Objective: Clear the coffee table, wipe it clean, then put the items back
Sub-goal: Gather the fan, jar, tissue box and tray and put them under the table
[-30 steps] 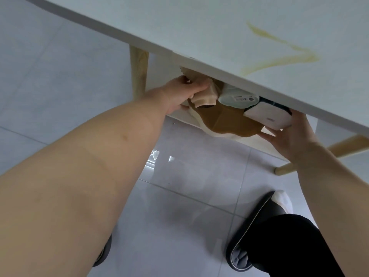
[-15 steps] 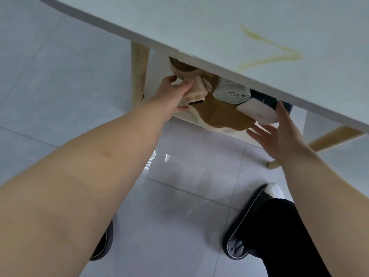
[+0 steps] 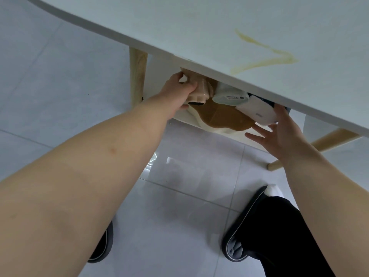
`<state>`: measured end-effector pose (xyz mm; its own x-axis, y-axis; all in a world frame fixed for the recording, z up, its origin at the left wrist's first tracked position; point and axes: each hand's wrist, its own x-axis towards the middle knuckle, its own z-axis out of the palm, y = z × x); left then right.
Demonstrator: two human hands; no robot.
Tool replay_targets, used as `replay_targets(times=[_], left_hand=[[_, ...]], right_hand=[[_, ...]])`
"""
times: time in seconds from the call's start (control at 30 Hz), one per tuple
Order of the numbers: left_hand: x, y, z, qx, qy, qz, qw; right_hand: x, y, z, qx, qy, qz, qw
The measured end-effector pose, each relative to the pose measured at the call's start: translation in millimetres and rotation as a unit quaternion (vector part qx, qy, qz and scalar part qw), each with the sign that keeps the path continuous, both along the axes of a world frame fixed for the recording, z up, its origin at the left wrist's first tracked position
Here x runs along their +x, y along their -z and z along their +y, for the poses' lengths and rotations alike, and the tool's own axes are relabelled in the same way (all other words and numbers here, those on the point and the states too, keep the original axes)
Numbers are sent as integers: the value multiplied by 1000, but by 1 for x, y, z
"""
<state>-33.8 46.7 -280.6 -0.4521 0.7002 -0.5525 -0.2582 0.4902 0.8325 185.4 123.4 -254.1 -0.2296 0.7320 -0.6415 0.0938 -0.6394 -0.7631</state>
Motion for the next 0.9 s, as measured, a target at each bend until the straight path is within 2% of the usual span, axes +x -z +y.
replay_targets(times=[0.13, 0.33, 0.63, 0.77, 0.9], left_hand=[[-1, -7, 7, -19, 21, 12, 1000], [-7, -7, 2, -26, -1, -15, 1000], [1, -6, 5, -65, 7, 32, 997], [7, -3, 3, -52, 18, 6, 998], [5, -2, 2, -44, 3, 8, 999]], right_hand=[[-2, -3, 7, 10, 1, -1, 1000], [0, -4, 7, 13, 27, -7, 1000], [1, -7, 4, 11, 22, -43, 999], [-3, -7, 0, 16, 52, -46, 997], [-5, -6, -10, 12, 23, -51, 998]])
